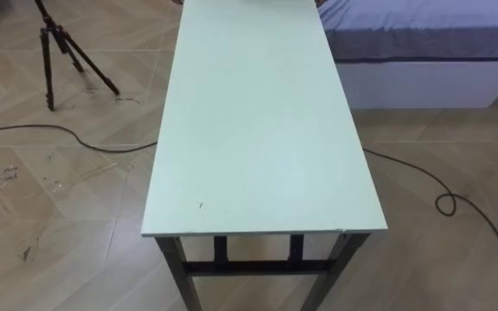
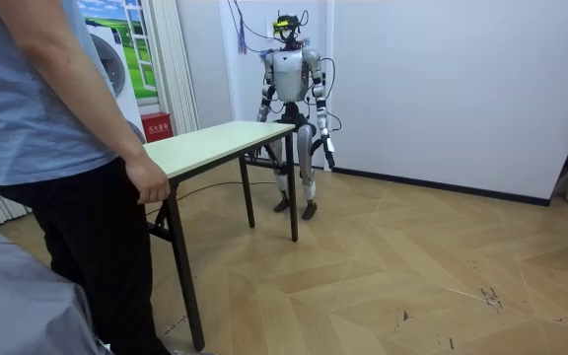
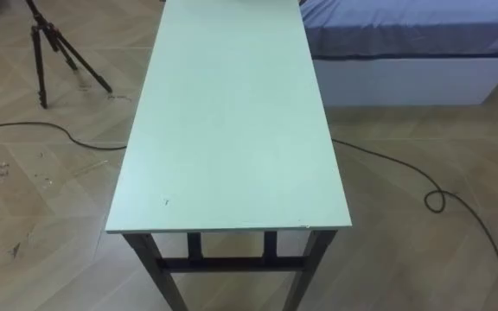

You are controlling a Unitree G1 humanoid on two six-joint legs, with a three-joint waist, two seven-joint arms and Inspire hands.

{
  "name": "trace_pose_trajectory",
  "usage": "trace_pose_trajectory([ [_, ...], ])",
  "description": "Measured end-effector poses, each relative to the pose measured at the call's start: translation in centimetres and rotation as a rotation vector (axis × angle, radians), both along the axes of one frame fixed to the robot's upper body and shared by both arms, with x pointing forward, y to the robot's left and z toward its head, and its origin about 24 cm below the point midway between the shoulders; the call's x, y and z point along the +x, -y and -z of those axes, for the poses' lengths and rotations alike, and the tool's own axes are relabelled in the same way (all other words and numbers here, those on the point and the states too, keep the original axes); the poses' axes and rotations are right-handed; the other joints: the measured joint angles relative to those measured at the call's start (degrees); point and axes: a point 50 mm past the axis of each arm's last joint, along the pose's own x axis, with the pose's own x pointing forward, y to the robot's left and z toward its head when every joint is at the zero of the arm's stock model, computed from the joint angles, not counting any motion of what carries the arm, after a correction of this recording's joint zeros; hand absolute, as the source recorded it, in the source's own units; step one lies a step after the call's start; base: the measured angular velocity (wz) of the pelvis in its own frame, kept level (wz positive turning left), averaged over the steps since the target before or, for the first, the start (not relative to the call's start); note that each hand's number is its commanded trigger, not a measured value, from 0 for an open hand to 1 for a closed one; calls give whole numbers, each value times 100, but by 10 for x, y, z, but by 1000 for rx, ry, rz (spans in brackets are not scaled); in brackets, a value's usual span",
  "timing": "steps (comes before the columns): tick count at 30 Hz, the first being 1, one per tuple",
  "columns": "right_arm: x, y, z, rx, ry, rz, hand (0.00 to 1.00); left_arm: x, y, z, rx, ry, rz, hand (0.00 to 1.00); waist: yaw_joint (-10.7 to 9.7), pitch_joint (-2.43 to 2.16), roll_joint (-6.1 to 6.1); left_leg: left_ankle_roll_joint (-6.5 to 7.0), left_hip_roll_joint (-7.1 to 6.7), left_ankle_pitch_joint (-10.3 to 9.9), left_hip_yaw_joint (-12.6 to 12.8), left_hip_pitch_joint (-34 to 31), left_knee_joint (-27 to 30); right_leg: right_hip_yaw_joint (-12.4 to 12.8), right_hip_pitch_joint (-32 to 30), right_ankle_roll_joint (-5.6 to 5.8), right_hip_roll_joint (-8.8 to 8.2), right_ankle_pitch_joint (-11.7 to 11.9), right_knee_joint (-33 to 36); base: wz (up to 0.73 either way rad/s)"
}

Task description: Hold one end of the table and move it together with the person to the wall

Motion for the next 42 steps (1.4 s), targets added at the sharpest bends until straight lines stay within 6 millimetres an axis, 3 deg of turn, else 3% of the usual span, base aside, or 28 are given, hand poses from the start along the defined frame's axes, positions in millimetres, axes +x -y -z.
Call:
trace_pose_trajectory([
  [15, 1, -1, 0, 3, 1, -13, 0, -11, 4, 3, -59, -28, -17, 0, -22, -25, 55, -2, 0, -2, 1, -11, -59, 35, 22, -1, 17, 6, 2, -1],
  [25, 5, -3, 0, 65, 48, 40, 0, -3, 7, 3, -194, 64, -162, 0, -3, 0, 92, -2, -3, -2, -60, -68, -70, -43, 30, 3, 14, 9, -64, 2],
  [26, 10, -3, -2, 77, 72, 40, 0, 2, 7, 1, -214, 94, -167, 0, -4, -13, 136, -3, -2, -2, -83, -123, -65, -60, -3, 1, 13, 10, -62, 13],
  [28, 24, -3, -5, 96, 141, 31, 0, 12, 7, -2, -252, 156, -166, 0, -5, 24, 140, -6, -8, 0, -132, -175, -53, -105, -20, -3, 11, 17, -77, 12],
  [31, 39, -6, -11, 143, 235, 17, 0, 20, 10, -5, -324, 223, -176, 0, -8, 31, 164, -7, -4, 0, -144, -229, 19, -191, -25, -3, 8, 17, -85, 11],
  [33, 50, -8, -15, 182, 297, -7, 0, 27, 16, -6, -391, 267, -167, 0, 17, 9, 197, -9, -5, 1, -150, -276, 29, -193, -68, -3, 5, 17, -82, 3],
  [37, 61, -12, -21, 230, 371, -29, 0, 30, 21, -9, -454, 312, -159, 0, 22, -46, 211, -10, -6, 3, -168, -279, 27, -183, -108, -3, 4, 17, -84, 0],
  [42, 60, -27, -31, 323, 475, -45, 0, 38, 35, -21, -582, 421, -122, 0, 31, -23, 126, -12, 42, 4, -152, -195, -33, -162, -37, -3, 9, 16, -87, 0],
])
